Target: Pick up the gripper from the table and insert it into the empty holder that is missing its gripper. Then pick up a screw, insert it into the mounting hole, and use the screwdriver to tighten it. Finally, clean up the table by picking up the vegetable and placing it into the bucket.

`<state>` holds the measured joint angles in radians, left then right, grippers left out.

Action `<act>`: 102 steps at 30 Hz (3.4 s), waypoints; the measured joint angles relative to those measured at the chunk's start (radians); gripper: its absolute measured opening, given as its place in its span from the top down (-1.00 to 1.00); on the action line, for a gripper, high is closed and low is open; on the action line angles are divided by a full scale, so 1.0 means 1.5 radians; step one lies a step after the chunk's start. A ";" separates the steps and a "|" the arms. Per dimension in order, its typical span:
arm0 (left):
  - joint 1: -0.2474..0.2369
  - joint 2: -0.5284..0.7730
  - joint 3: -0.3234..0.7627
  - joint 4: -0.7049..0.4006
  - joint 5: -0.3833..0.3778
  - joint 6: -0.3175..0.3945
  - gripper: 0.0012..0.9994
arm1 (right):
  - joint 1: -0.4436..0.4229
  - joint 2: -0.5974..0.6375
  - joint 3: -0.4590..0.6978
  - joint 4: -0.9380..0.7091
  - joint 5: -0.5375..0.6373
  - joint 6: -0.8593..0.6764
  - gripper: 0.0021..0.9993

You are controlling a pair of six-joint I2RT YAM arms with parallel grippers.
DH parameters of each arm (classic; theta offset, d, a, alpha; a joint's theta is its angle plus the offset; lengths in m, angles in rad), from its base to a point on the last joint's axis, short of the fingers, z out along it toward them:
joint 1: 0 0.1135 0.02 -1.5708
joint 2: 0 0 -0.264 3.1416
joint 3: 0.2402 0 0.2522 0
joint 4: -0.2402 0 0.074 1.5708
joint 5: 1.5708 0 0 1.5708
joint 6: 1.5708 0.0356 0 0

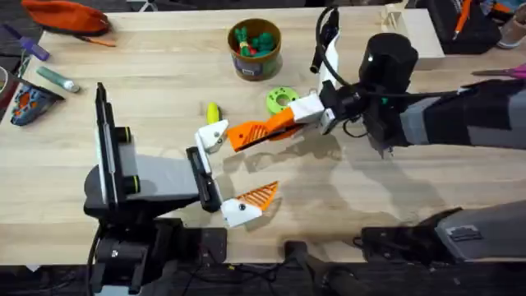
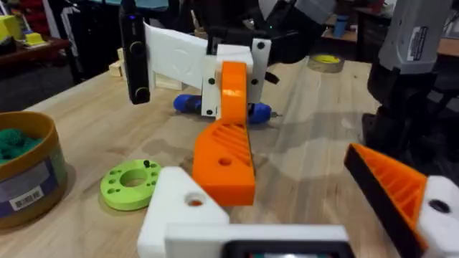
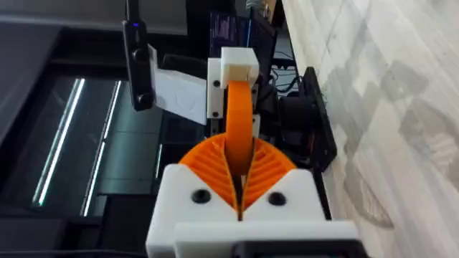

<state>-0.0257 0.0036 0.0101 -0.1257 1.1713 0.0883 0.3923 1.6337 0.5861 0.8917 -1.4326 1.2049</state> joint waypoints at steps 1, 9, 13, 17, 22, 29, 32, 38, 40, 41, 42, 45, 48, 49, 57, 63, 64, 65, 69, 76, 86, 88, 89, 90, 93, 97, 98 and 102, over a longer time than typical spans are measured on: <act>0.000 0.000 0.000 0.000 0.000 0.000 -0.97 | 0.000 0.000 0.000 -0.001 0.000 0.000 0.99; 0.000 0.000 0.000 0.000 0.000 0.000 -0.97 | 0.000 0.000 0.000 -0.001 0.003 0.000 0.99; 0.000 0.000 0.000 0.000 0.000 0.000 -0.97 | 0.001 0.000 0.000 -0.001 0.003 0.000 0.99; 0.000 0.000 0.000 0.000 0.000 0.000 -0.97 | 0.005 0.000 0.000 -0.001 0.006 0.000 0.99; 0.000 0.000 0.000 0.000 0.000 0.000 -0.97 | 0.005 0.000 0.000 -0.001 0.011 0.000 0.99; 0.000 0.000 0.000 0.000 0.000 0.000 -0.97 | 0.007 0.000 0.000 0.001 0.013 0.000 0.99; 0.000 0.000 0.000 0.000 0.000 0.000 -0.97 | 0.007 0.000 0.000 0.004 0.015 0.001 0.99; 0.000 0.000 0.000 0.000 0.000 0.000 -0.97 | 0.007 0.000 0.000 0.004 0.015 0.001 0.99; 0.000 0.000 0.000 0.000 0.000 0.000 -0.97 | 0.007 0.000 0.000 0.004 0.015 0.001 0.99; 0.000 0.000 0.000 0.000 0.000 0.000 -0.97 | 0.007 0.000 0.000 0.004 0.015 0.001 0.99; 0.000 0.000 0.000 0.000 0.000 0.000 -0.97 | 0.007 0.000 0.000 0.004 0.016 0.002 0.99; 0.000 0.000 0.000 0.000 0.000 0.000 -0.97 | 0.010 0.000 0.000 0.004 0.022 0.003 0.99; 0.000 0.000 0.000 0.000 0.000 -0.002 -0.97 | 0.016 0.000 0.000 0.004 0.028 0.003 0.99; 0.000 0.000 0.000 0.000 0.000 -0.002 -0.97 | 0.019 0.000 0.000 0.004 0.030 0.003 0.99; 0.000 0.000 0.000 0.000 0.000 -0.006 -0.97 | 0.022 0.000 0.000 0.005 0.045 0.005 0.99; 0.000 0.000 0.000 0.000 0.000 -0.010 -0.97 | 0.029 0.000 0.000 0.007 0.063 0.008 0.99; 0.000 0.000 0.000 0.000 0.000 -0.010 -0.97 | 0.031 0.000 0.000 0.007 0.066 0.008 0.99; 0.000 0.000 0.000 0.000 0.000 -0.010 -0.97 | 0.032 0.000 0.000 0.008 0.069 0.010 0.99; 0.000 0.000 0.000 0.000 0.000 -0.010 -0.97 | 0.035 0.000 0.000 0.008 0.072 0.010 0.99; 0.000 0.000 0.000 0.000 0.000 -0.012 -0.97 | 0.037 0.000 0.000 0.008 0.079 0.013 0.99; 0.000 0.000 0.000 0.000 0.000 -0.013 -0.97 | 0.055 0.000 0.000 0.010 0.104 0.015 0.99; 0.000 0.000 0.000 0.000 0.000 -0.014 -0.97 | 0.058 0.000 0.000 0.010 0.108 0.015 0.99; 0.000 0.000 0.000 0.000 0.000 -0.014 -0.97 | 0.060 0.000 0.000 0.010 0.110 0.015 0.99; 0.000 0.000 0.000 0.000 0.000 -0.015 -0.97 | 0.063 0.000 0.000 0.010 0.114 0.015 0.99; 0.000 0.000 0.000 0.000 0.000 -0.015 -0.97 | 0.066 0.000 0.000 0.012 0.119 0.016 0.99; 0.000 0.000 0.000 0.000 0.000 -0.015 -0.97 | 0.066 0.000 0.000 0.012 0.120 0.016 0.99; 0.000 0.000 0.000 0.000 0.000 -0.015 -0.97 | 0.066 0.000 0.000 0.011 0.120 0.016 0.99; 0.000 0.000 0.000 0.000 0.000 -0.015 -0.97 | 0.066 0.000 0.000 0.011 0.120 0.016 0.99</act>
<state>-0.0257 0.0036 0.0101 -0.1257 1.1709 0.0662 0.4911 1.6341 0.5865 0.9085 -1.2533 1.2282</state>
